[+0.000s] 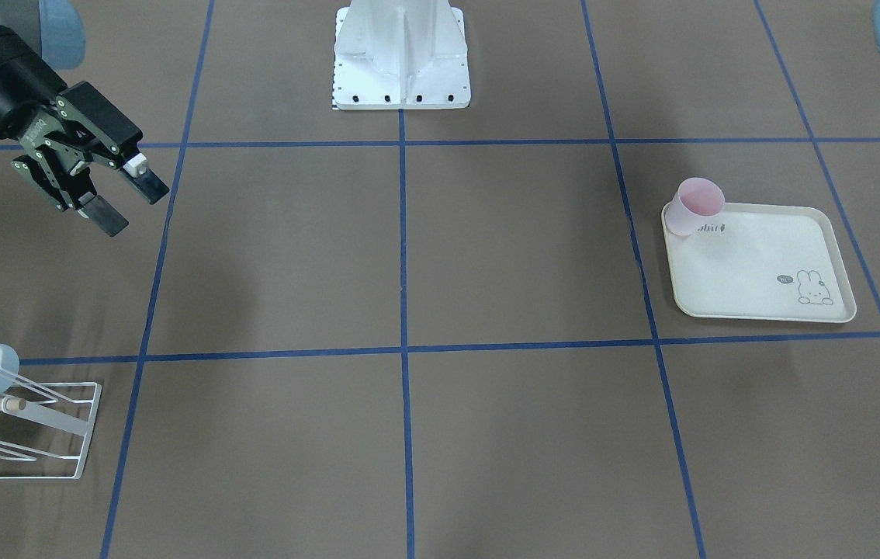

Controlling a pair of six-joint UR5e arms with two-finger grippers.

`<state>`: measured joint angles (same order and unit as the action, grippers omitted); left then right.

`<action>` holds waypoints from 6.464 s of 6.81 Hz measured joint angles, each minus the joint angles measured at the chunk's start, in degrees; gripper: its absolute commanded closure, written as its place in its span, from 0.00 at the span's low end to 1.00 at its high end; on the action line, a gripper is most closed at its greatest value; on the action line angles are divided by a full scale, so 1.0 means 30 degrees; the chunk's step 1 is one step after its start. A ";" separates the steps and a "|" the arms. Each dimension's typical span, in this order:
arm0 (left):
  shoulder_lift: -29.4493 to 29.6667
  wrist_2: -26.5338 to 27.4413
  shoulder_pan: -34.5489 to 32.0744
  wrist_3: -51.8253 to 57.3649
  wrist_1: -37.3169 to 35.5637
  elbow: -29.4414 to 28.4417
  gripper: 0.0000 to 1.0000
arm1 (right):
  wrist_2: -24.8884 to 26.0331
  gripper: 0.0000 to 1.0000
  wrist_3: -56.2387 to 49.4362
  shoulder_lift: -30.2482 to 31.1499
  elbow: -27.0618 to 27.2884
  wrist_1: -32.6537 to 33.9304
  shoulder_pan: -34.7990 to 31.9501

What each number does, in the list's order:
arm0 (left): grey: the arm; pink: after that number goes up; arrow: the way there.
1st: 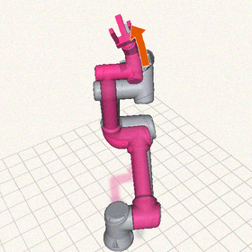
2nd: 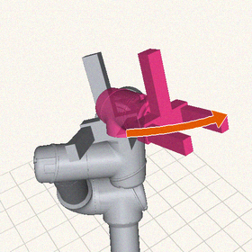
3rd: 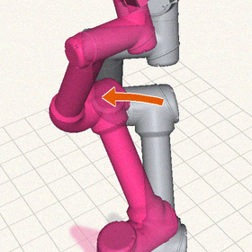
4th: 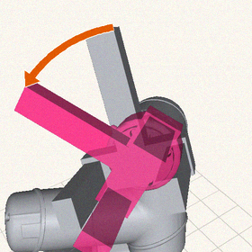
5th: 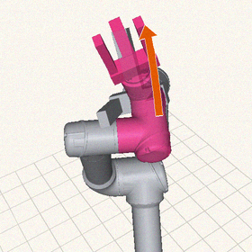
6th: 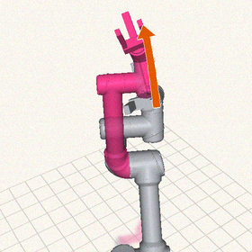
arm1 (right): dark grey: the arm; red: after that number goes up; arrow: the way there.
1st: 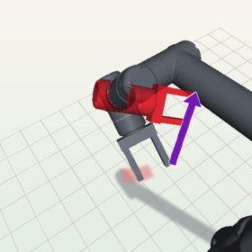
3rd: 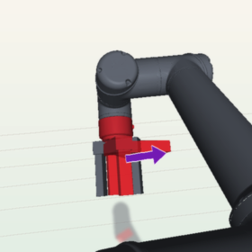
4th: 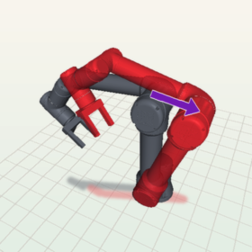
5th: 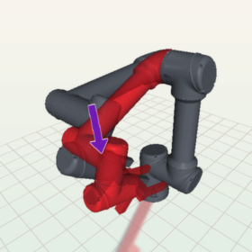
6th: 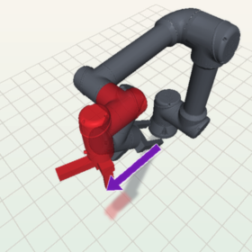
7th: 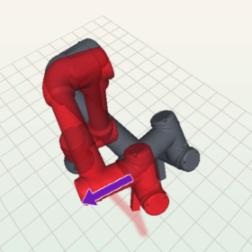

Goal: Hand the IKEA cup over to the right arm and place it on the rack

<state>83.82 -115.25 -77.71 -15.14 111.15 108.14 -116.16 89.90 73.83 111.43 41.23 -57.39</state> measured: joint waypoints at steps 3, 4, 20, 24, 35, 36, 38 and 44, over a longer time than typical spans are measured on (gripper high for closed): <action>0.2487 0.0563 0.0073 -0.9054 0.1810 0.0438 1.00 | 0.0047 0.00 0.0486 -0.0007 0.0115 0.0009 0.0006; 0.2762 0.0543 0.0615 -1.2797 0.3826 0.0441 1.00 | 0.0138 0.00 0.0883 -0.0020 0.0068 0.0019 0.0030; 1.1386 1.1405 1.3747 -4.2646 2.3260 -0.4424 1.00 | 1.1141 0.00 0.7107 -0.3243 -0.1090 -0.6110 0.6437; 1.2592 1.1681 1.5076 -4.2585 2.3531 -0.4542 1.00 | 1.1184 0.00 0.7709 -0.3227 -0.1249 -0.6475 0.7011; 1.3213 1.2801 1.6535 -4.2532 2.3451 -0.4725 1.00 | 1.1182 0.00 0.8039 -0.3398 -0.1205 -0.6506 0.7346; 1.3254 1.2808 1.6556 -4.2532 2.3448 -0.4728 1.00 | 1.1182 0.00 0.8035 -0.3398 -0.1211 -0.6502 0.7375; 1.3277 1.2810 1.6638 -4.2532 2.3447 -0.4729 1.00 | 1.1182 0.00 0.8039 -0.3417 -0.1222 -0.6495 0.7446; 1.3442 1.3198 1.7165 -4.2527 2.3419 -0.4729 1.00 | 1.1211 0.00 0.8090 -0.3427 -0.1251 -0.6478 0.7570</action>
<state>124.14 -75.65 -26.21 -142.72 181.41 93.96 -82.53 114.17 63.55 107.67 21.80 -34.68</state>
